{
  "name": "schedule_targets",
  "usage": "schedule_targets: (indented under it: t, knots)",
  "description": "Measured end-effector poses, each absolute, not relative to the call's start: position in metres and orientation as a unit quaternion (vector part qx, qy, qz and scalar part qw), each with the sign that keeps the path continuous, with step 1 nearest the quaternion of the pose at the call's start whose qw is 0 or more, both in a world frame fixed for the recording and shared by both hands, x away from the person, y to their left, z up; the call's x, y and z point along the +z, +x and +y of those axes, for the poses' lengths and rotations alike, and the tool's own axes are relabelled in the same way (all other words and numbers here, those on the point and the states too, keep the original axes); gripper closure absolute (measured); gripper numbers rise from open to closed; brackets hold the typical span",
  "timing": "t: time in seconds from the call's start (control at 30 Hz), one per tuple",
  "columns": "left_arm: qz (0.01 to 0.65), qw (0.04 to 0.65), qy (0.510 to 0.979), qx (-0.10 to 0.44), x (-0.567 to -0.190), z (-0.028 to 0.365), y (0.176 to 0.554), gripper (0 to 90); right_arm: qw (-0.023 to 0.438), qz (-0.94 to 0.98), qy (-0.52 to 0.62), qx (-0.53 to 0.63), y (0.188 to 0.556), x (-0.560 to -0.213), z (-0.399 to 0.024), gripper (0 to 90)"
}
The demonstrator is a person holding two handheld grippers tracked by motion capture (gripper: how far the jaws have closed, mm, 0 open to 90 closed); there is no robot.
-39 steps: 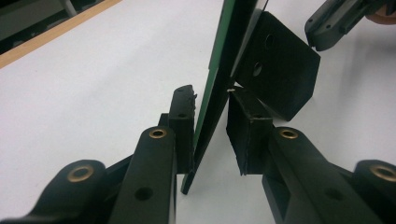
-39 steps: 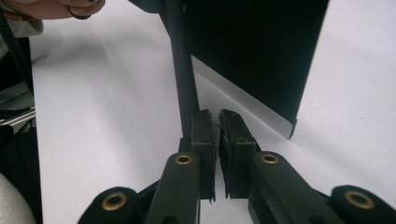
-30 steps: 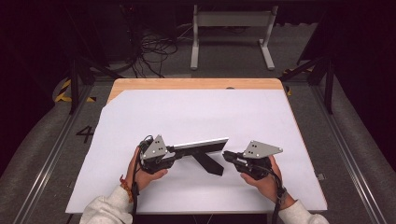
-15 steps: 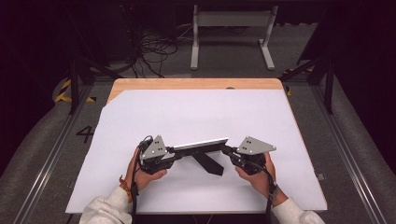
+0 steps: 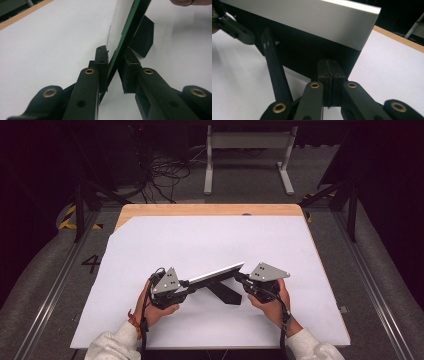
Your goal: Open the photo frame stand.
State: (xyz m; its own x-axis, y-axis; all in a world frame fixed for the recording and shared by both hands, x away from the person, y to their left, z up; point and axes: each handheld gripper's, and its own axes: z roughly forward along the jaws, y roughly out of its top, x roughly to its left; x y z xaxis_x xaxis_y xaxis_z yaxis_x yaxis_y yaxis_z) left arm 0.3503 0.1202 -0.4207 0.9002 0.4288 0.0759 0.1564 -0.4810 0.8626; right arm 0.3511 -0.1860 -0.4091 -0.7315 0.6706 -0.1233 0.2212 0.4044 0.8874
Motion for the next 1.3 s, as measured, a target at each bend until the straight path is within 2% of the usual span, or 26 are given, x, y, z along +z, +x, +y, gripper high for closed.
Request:
schedule_targets:
  t: [0.3, 0.7, 1.3]
  knots:
    - [0.166, 0.472, 0.854, 0.141, -0.422, 0.115, 0.347, 78.2, 0.244, 0.788, 0.282, 0.490, 0.352, -0.405, -0.184, 90.0]
    - [0.156, 0.465, 0.860, 0.144, -0.420, 0.112, 0.336, 76.7, 0.226, 0.779, 0.297, 0.504, 0.361, -0.404, -0.180, 90.0]
    - [0.146, 0.480, 0.852, 0.152, -0.414, 0.121, 0.326, 75.0, 0.226, 0.781, 0.285, 0.507, 0.354, -0.401, -0.188, 90.0]
